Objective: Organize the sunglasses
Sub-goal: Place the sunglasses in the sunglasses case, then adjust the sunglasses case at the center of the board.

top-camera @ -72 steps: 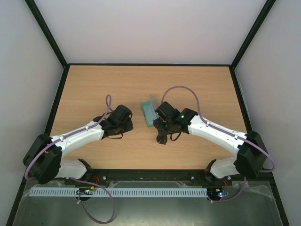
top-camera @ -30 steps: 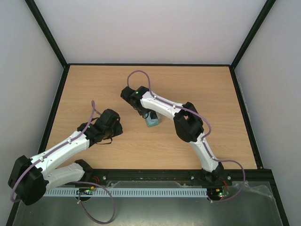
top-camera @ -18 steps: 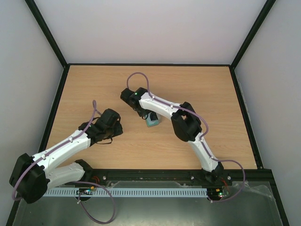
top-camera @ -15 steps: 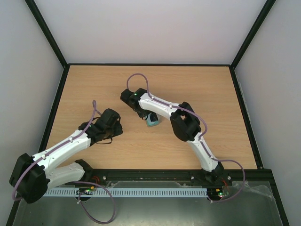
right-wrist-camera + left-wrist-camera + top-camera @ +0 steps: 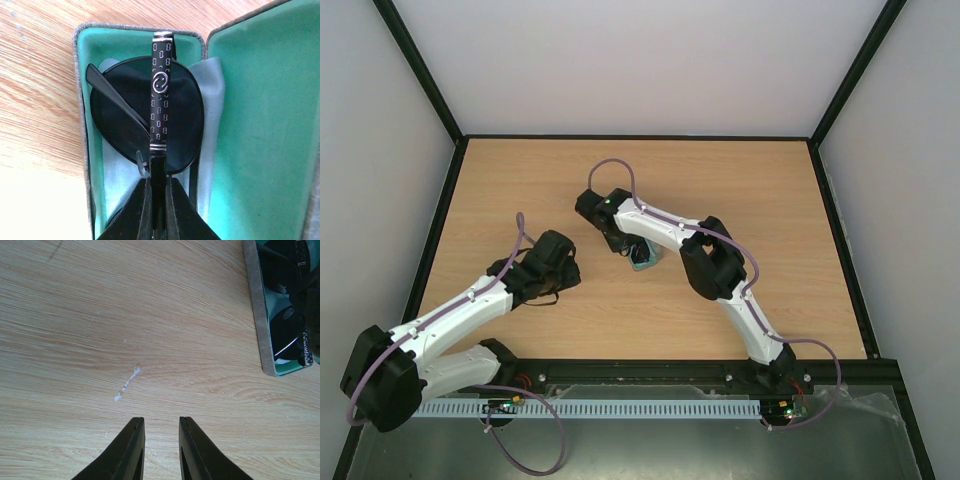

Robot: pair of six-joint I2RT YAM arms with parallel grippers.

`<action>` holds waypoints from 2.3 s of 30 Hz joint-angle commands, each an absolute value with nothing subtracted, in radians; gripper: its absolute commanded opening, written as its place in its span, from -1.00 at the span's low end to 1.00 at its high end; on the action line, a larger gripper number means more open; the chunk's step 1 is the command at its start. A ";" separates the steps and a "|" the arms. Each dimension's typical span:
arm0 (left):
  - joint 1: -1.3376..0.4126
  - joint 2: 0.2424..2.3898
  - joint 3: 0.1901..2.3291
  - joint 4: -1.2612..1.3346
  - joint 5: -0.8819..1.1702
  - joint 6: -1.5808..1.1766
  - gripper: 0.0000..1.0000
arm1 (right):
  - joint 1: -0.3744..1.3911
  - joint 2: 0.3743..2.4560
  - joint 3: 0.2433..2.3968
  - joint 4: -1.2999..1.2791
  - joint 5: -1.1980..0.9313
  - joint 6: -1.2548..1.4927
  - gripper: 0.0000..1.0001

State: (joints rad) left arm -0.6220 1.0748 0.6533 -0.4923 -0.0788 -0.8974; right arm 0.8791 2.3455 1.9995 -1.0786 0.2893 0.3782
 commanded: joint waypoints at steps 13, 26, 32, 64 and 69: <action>-0.614 1.066 0.657 -0.513 -0.080 -0.886 -0.57 | 0.855 2.311 1.902 -0.949 0.155 0.347 -0.97; -0.612 1.075 0.660 -0.511 -0.077 -0.890 -0.57 | 0.840 2.264 1.794 -0.851 0.136 0.341 -0.97; -0.613 1.080 0.660 -0.512 -0.078 -0.891 -0.57 | 0.827 2.242 1.756 -0.815 0.118 0.343 -0.97; -0.616 1.108 0.689 -0.501 -0.076 -0.900 -0.56 | 0.845 2.028 1.818 -0.881 0.163 0.376 -0.38; -0.617 1.209 0.709 -0.432 -0.053 -0.892 -0.56 | 0.777 1.922 1.756 -0.844 0.142 0.402 -0.38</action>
State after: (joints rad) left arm -0.6167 1.1309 0.6662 -0.4797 -0.0738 -0.8986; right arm 0.8307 2.0308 1.7813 -0.8402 0.1432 0.3744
